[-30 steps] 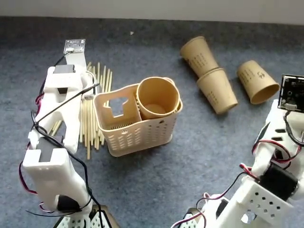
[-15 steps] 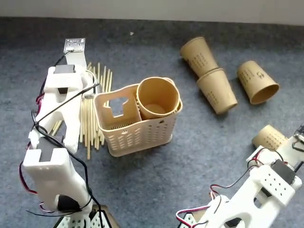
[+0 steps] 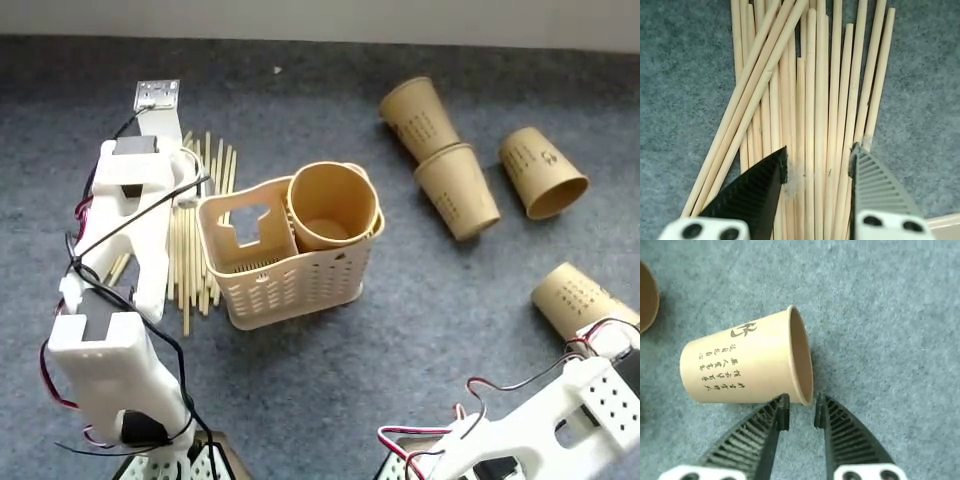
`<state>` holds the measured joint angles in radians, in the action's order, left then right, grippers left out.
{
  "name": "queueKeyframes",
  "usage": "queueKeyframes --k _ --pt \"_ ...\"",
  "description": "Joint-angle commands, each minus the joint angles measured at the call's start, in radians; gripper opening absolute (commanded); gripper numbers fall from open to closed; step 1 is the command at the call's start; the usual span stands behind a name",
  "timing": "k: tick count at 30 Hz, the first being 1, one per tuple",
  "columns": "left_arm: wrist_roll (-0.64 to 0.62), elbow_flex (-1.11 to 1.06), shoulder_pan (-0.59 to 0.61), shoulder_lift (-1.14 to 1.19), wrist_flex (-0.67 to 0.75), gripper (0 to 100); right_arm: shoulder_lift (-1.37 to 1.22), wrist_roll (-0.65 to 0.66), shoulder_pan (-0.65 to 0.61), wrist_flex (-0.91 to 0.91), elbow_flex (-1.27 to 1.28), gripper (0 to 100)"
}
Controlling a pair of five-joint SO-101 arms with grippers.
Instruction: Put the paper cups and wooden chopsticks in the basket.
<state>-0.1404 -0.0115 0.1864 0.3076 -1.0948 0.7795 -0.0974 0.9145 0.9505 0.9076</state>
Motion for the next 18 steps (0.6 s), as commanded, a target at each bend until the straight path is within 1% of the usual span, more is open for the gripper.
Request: queueKeyframes --k 1,4,8,10,18 --pt "-0.002 0.004 0.005 -0.016 0.011 22 0.028 0.015 0.015 -0.082 -0.051 10.2" --pt "-0.002 0.002 0.007 -0.016 0.011 22 0.021 0.020 0.021 -0.185 0.019 10.2" --pt "-0.002 0.002 0.007 -0.016 0.011 22 0.021 0.140 0.001 -0.326 0.151 10.2" --pt "-0.002 0.002 0.007 -0.016 0.011 22 0.021 0.146 0.001 -0.397 0.202 10.2" --pt "-0.002 -0.004 0.008 -0.016 0.011 22 0.021 0.153 0.001 -0.499 0.259 10.3"
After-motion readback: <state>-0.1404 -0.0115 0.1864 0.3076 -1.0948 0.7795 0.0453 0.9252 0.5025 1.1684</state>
